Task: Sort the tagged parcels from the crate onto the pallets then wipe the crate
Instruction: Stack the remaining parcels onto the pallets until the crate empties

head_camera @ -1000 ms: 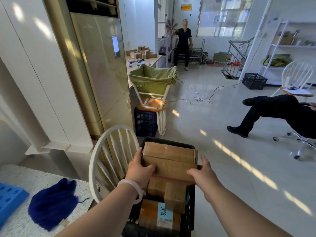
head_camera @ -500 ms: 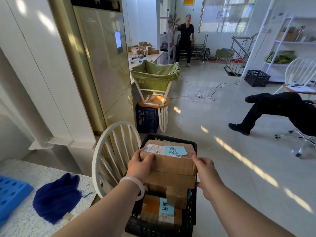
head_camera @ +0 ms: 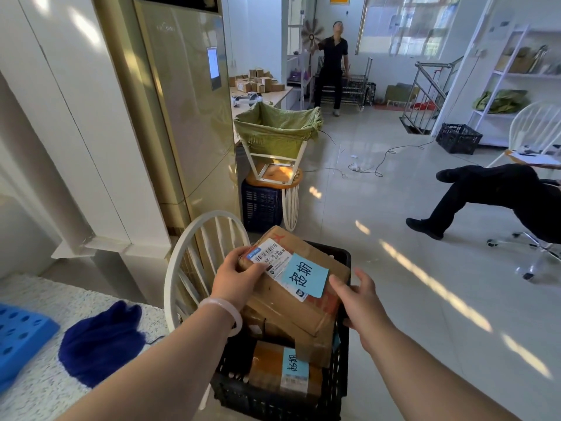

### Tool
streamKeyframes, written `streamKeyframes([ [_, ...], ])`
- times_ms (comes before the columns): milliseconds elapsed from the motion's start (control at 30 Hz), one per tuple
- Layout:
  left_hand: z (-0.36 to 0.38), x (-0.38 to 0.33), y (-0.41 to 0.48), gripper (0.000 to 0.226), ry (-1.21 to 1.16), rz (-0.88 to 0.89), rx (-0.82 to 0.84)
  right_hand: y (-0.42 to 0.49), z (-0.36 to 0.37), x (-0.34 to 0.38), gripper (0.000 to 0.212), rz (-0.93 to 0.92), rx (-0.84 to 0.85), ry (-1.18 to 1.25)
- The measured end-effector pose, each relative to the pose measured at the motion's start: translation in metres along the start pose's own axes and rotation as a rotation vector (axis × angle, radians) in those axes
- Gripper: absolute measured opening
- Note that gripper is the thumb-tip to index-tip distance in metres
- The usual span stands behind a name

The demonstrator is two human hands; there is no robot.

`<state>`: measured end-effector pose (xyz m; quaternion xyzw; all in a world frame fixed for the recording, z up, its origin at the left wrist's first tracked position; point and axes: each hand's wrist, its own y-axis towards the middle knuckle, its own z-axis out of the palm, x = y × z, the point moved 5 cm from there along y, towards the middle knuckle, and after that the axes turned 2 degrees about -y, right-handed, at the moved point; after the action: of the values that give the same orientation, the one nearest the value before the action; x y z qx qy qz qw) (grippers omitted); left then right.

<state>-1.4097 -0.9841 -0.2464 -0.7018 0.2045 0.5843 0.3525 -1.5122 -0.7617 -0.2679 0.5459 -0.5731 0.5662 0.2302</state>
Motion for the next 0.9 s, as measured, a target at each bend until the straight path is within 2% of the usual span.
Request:
streamKeyframes([
  [67,-0.006,-0.003,0.004,0.037,0.015,-0.005,0.031,0.004,-0.005,0.004,0.082,-0.012,0.003,-0.017],
  [167,-0.007,-0.006,0.006,0.041,-0.062,0.009,0.045,0.004,0.001,0.004,0.063,0.033,0.135,0.102],
  [233,-0.004,-0.004,0.008,0.060,-0.109,0.034,0.037,0.005,0.008,0.001,0.049,0.051,0.140,0.145],
  [333,0.007,0.002,0.004,0.098,-0.032,0.124,0.077,0.008,0.018,-0.002,0.046,0.047,0.066,0.171],
  [433,0.020,0.012,-0.003,0.113,0.133,0.218,0.144,0.009,0.027,0.001,0.048,0.011,0.027,0.157],
  [500,0.019,0.019,-0.001,0.120,0.155,0.193,0.147,0.008,0.029,0.003,0.046,-0.014,0.040,0.076],
  [567,0.011,0.025,0.007,0.122,0.111,0.176,0.169,0.006,0.028,0.007,0.044,-0.048,0.063,-0.023],
  [700,-0.003,0.030,0.001,0.107,0.105,0.129,0.222,0.001,0.032,0.026,0.068,-0.190,0.181,-0.108],
  [800,-0.002,0.027,-0.020,0.090,0.181,0.173,0.212,-0.008,0.041,0.029,0.075,-0.301,0.316,-0.366],
  [900,-0.002,0.027,-0.044,0.088,0.247,0.219,0.169,-0.017,0.036,0.029,0.073,-0.405,0.346,-0.442],
])
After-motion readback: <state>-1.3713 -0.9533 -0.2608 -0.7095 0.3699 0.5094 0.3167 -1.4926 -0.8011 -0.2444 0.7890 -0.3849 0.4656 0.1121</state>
